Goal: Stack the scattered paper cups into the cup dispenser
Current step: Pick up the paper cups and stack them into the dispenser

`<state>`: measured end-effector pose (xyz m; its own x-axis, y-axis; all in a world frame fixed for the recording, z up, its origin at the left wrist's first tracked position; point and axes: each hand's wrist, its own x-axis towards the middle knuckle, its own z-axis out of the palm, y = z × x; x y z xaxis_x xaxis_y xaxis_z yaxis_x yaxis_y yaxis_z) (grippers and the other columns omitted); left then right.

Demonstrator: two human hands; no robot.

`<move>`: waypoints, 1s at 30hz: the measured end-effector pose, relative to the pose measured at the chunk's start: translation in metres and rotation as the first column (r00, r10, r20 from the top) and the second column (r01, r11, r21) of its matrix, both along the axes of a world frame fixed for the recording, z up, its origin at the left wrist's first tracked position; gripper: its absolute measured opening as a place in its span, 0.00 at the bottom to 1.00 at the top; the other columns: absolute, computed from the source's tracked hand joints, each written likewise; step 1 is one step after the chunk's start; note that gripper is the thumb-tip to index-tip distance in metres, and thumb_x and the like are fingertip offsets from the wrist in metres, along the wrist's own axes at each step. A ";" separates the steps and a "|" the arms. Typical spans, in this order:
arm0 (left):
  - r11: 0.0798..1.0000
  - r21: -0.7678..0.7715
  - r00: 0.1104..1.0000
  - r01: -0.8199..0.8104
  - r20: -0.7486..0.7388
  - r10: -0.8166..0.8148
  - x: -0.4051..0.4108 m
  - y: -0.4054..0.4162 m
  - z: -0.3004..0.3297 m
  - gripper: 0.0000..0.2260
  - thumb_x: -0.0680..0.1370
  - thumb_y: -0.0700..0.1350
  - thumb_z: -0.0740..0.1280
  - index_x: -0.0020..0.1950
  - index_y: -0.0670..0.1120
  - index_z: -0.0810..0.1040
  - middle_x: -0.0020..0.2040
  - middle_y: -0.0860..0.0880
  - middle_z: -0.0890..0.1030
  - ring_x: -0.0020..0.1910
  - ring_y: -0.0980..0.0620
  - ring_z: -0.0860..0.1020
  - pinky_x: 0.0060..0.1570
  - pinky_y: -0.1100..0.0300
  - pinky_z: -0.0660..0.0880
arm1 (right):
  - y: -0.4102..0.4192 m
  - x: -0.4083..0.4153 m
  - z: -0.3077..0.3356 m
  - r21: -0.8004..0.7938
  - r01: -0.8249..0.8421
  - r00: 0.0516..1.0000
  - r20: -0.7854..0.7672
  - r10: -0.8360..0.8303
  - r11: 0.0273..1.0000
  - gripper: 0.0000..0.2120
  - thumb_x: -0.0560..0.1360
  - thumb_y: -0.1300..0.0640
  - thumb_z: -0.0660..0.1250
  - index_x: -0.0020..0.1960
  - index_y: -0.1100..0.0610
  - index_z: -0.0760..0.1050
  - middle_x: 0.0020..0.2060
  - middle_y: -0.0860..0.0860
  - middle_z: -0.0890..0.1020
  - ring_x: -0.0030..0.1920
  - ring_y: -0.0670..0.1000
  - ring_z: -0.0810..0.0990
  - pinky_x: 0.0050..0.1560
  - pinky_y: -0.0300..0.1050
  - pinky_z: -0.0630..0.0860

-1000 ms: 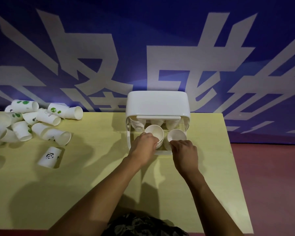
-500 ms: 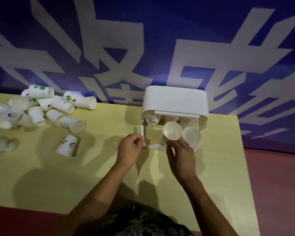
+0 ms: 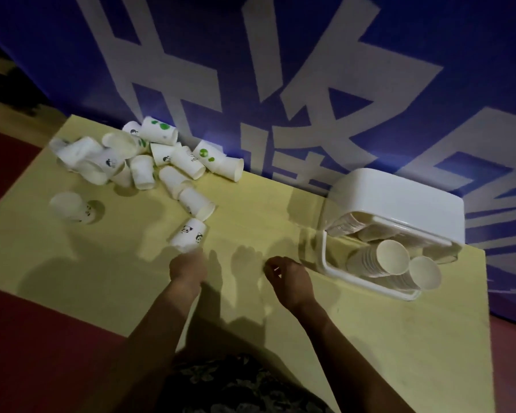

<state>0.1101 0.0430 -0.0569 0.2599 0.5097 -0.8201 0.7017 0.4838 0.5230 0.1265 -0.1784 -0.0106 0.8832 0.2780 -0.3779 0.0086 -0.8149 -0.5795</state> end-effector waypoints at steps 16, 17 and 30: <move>0.995 -0.088 0.999 -0.045 -0.012 0.045 0.043 0.129 -0.026 0.12 0.76 0.41 0.69 0.34 0.42 0.72 0.35 0.41 0.74 0.32 0.45 0.72 0.35 0.56 0.72 | 0.208 0.103 -0.059 0.155 0.701 0.676 -0.458 -0.578 0.696 0.12 0.75 0.55 0.68 0.56 0.59 0.78 0.46 0.53 0.80 0.44 0.53 0.76 0.47 0.51 0.75; 0.992 -0.118 0.999 -0.054 -0.001 0.054 0.044 0.136 -0.026 0.11 0.76 0.40 0.69 0.35 0.42 0.72 0.36 0.42 0.74 0.32 0.46 0.72 0.33 0.57 0.72 | 0.218 0.112 -0.063 0.146 0.711 0.669 -0.444 -0.596 0.688 0.13 0.75 0.54 0.68 0.57 0.60 0.78 0.46 0.54 0.79 0.44 0.53 0.75 0.46 0.50 0.74; 0.832 0.248 0.826 0.496 0.160 -0.540 0.064 0.137 0.007 0.10 0.74 0.47 0.66 0.48 0.42 0.79 0.45 0.46 0.81 0.45 0.44 0.78 0.46 0.50 0.78 | 0.186 0.086 -0.035 0.230 0.763 0.643 -0.360 -0.676 0.604 0.07 0.74 0.58 0.68 0.45 0.62 0.78 0.38 0.52 0.80 0.39 0.50 0.77 0.47 0.52 0.80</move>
